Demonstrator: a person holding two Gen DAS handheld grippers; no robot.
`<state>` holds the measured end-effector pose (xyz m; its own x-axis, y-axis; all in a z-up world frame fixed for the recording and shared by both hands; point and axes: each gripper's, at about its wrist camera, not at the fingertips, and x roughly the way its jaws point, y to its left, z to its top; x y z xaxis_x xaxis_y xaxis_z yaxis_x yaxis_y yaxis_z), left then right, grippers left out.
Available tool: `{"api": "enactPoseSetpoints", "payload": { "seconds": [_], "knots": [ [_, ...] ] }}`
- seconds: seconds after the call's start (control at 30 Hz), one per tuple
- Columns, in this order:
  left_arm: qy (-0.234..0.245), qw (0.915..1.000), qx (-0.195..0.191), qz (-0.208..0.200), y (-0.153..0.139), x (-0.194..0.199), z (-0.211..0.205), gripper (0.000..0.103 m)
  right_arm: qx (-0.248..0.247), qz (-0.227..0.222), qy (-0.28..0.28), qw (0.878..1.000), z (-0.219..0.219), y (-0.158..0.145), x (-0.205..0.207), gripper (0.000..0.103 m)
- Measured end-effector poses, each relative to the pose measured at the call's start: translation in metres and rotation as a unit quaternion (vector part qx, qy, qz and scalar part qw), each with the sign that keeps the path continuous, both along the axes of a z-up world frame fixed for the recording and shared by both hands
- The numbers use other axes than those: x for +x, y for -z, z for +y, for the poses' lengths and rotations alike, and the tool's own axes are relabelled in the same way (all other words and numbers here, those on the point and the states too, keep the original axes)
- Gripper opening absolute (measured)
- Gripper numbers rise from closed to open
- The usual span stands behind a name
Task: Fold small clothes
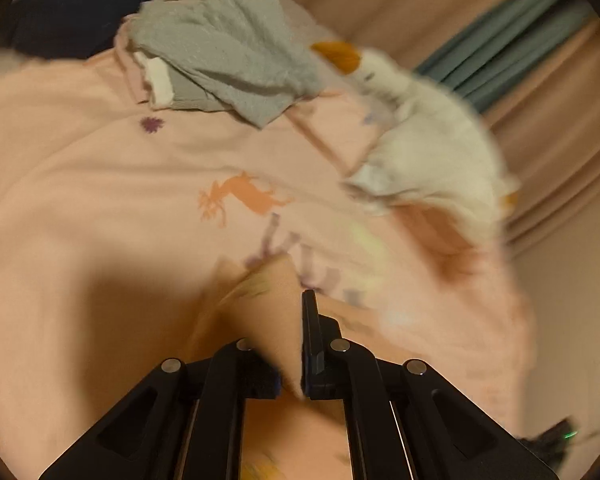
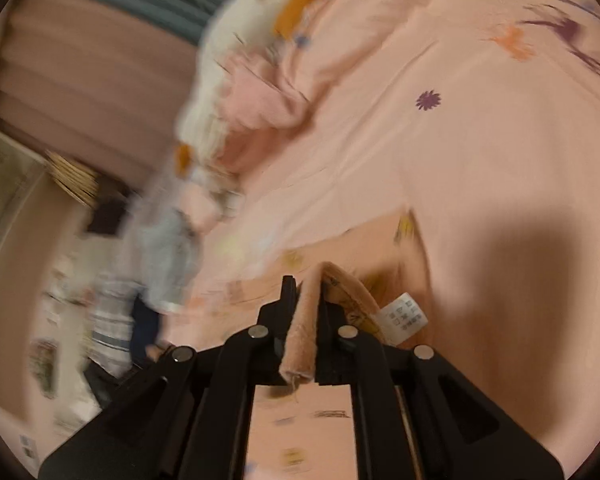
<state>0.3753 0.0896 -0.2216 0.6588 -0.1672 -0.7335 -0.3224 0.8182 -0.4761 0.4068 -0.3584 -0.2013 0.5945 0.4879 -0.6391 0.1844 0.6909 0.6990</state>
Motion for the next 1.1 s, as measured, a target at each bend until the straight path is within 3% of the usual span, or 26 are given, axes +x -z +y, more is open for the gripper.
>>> {"api": "enactPoseSetpoints", "payload": {
  "seconds": [0.07, 0.1, 0.13, 0.2, 0.23, 0.27, 0.3, 0.33, 0.4, 0.47, 0.5, 0.57, 0.63, 0.73, 0.8, 0.83, 0.9, 0.93, 0.97, 1.0, 1.03, 1.07, 1.1],
  "knots": [
    [0.044, 0.9933, 0.058, 0.090, 0.018, 0.026, -0.009, 0.006, -0.038, 0.067, -0.005, 0.997, -0.003, 0.026, 0.031, 0.025],
    [0.067, 0.9913, 0.056, 0.098, 0.019, 0.026, -0.009, 0.006, -0.035, 0.079, -0.014, 0.996, -0.006, 0.032, 0.036, 0.025],
    [0.070, 0.9930, 0.051, 0.081, 0.014, 0.021, -0.004, 0.010, -0.028, 0.076, -0.019, 0.997, -0.009, 0.032, 0.037, 0.024],
    [0.054, 0.9967, 0.041, 0.044, -0.004, 0.005, 0.012, 0.029, -0.039, 0.039, -0.012, 0.998, -0.021, 0.011, 0.027, 0.036],
    [0.032, 0.9981, 0.042, 0.032, -0.016, -0.007, 0.021, 0.049, -0.056, 0.016, -0.004, 0.998, -0.025, -0.004, 0.018, 0.056],
    [0.012, 0.9983, 0.052, 0.021, -0.026, -0.019, 0.027, 0.061, -0.070, -0.001, 0.002, 0.998, -0.026, -0.016, 0.008, 0.078],
    [0.009, 0.9976, 0.068, 0.009, -0.034, -0.029, 0.028, 0.062, -0.082, -0.020, 0.006, 0.996, -0.029, -0.031, -0.002, 0.086],
    [0.031, 0.9949, 0.096, -0.002, -0.040, -0.037, 0.023, 0.062, -0.085, -0.035, 0.004, 0.996, -0.028, -0.040, -0.010, 0.086],
    [0.105, 0.9825, 0.154, -0.005, -0.039, -0.053, 0.001, 0.062, -0.105, -0.062, -0.031, 0.992, -0.017, -0.050, -0.026, 0.069],
    [0.152, 0.9718, 0.179, 0.019, -0.022, -0.059, -0.025, 0.052, -0.161, -0.025, -0.069, 0.984, 0.006, -0.039, -0.032, 0.011],
    [0.184, 0.9660, 0.177, 0.042, -0.007, -0.056, -0.042, 0.048, -0.177, -0.003, -0.079, 0.981, 0.015, -0.028, -0.032, 0.006],
    [0.215, 0.9586, 0.174, 0.067, 0.018, -0.042, -0.061, 0.040, -0.159, 0.016, -0.109, 0.981, 0.034, -0.001, -0.027, 0.007],
    [0.189, 0.9585, 0.201, 0.070, 0.029, -0.015, -0.075, 0.040, -0.163, 0.039, -0.113, 0.979, 0.047, 0.017, -0.009, 0.006],
    [0.117, 0.9704, 0.199, 0.069, 0.020, 0.029, -0.071, 0.040, -0.200, 0.045, -0.093, 0.974, 0.058, 0.025, 0.042, 0.005],
    [0.081, 0.9797, 0.167, 0.077, -0.001, 0.036, -0.055, 0.040, -0.169, 0.055, -0.051, 0.983, 0.043, 0.016, 0.067, 0.009],
    [0.078, 0.9865, 0.135, 0.050, -0.017, 0.026, -0.045, 0.041, -0.139, 0.057, -0.033, 0.988, 0.035, 0.007, 0.065, 0.011],
    [0.087, 0.9915, 0.097, 0.007, -0.042, 0.002, -0.031, 0.056, -0.086, 0.016, -0.037, 0.995, 0.022, -0.018, 0.045, 0.022],
    [0.090, 0.9916, 0.093, 0.009, -0.051, -0.012, -0.025, 0.067, -0.090, 0.002, -0.046, 0.995, 0.021, -0.028, 0.035, 0.037],
    [0.083, 0.9924, 0.090, 0.014, -0.057, -0.026, -0.019, 0.069, -0.105, -0.006, -0.053, 0.993, 0.019, -0.040, 0.017, 0.057],
    [0.071, 0.9941, 0.081, 0.012, -0.062, -0.045, -0.010, 0.070, -0.107, -0.010, -0.052, 0.993, 0.018, -0.046, 0.003, 0.069],
    [0.064, 0.9958, 0.066, 0.000, -0.064, -0.064, -0.003, 0.076, -0.093, -0.023, -0.045, 0.994, 0.011, -0.052, -0.021, 0.088],
    [0.066, 0.9966, 0.047, -0.011, -0.064, -0.084, 0.002, 0.086, -0.070, -0.035, -0.035, 0.996, 0.006, -0.053, -0.044, 0.099],
    [0.069, 0.9972, 0.023, -0.017, -0.060, -0.105, 0.008, 0.091, -0.034, -0.037, -0.014, 0.999, -0.005, -0.050, -0.077, 0.102]
  ]
}}
